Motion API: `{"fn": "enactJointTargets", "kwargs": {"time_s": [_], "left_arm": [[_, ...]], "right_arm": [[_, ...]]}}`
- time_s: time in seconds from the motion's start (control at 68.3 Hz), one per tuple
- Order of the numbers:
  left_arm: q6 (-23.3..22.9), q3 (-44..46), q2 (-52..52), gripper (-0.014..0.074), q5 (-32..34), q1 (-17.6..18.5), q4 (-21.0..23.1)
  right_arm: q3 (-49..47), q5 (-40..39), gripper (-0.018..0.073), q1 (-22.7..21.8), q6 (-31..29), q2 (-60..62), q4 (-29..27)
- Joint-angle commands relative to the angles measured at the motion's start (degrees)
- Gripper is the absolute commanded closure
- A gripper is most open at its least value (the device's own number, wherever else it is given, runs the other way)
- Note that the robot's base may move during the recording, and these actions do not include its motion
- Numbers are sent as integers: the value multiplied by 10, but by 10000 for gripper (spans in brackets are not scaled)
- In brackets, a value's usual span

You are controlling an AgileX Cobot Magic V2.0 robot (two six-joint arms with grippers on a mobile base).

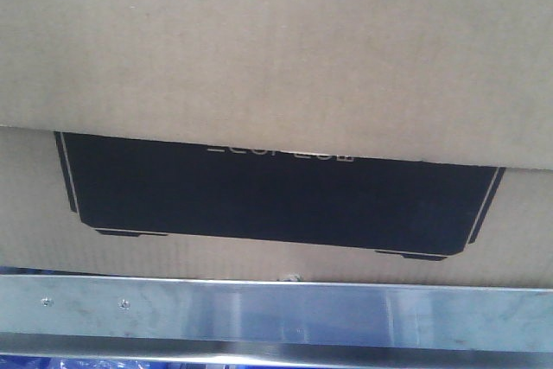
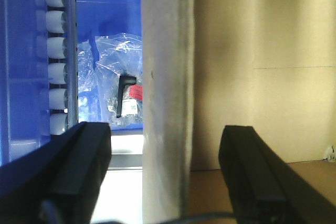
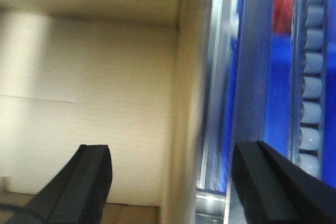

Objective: Grab box from left shelf to table start
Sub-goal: 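Close both grippers on the box's side walls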

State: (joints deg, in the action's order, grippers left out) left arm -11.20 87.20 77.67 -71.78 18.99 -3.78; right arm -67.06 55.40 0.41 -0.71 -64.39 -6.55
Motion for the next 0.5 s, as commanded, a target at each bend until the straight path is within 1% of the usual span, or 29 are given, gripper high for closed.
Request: {"fn": "enactJointTargets", "kwargs": {"time_s": [0.0,0.029,0.088,0.146,0.161,0.176,0.22,0.234,0.249,0.278,0.308,0.337,0.381,0.483], "left_arm": [[-4,20,-16,274,-26,-2,-4],[-4,20,-16,298,-26,-2,-4],[-4,20,-16,348,-27,-2,-4],[-4,20,-16,423,-27,-2,-4],[-4,20,-16,433,-27,-2,-4],[-4,20,-16,454,-27,-2,-4],[-4,20,-15,530,-27,-2,-4],[-4,20,-15,541,-27,-2,-4],[-4,20,-15,566,-27,-2,-4],[-4,20,-12,626,-30,-2,-4],[-4,20,-10,688,-31,-2,-2],[-4,20,-9,708,-33,-2,-1],[-4,20,-7,682,-33,-2,4],[-4,20,-2,691,-29,-2,5]], "right_arm": [[-23,-19,2,0,-2,-20,9],[-23,-18,23,0,-2,-27,9],[-23,-18,93,0,-2,-42,9],[-23,-18,215,0,-3,-53,11],[-23,-18,230,0,-3,-54,12],[-23,-18,280,0,-3,-56,12],[-23,-20,384,0,-3,-59,15],[-23,-21,403,0,-3,-60,15],[-23,-22,456,0,-3,-61,16],[-23,-24,523,0,-3,-61,18],[-23,-25,510,0,-3,-61,19],[-23,-26,489,0,-3,-61,20],[-23,-26,498,0,-3,-61,22],[-23,-27,501,0,-3,-61,30]]}}
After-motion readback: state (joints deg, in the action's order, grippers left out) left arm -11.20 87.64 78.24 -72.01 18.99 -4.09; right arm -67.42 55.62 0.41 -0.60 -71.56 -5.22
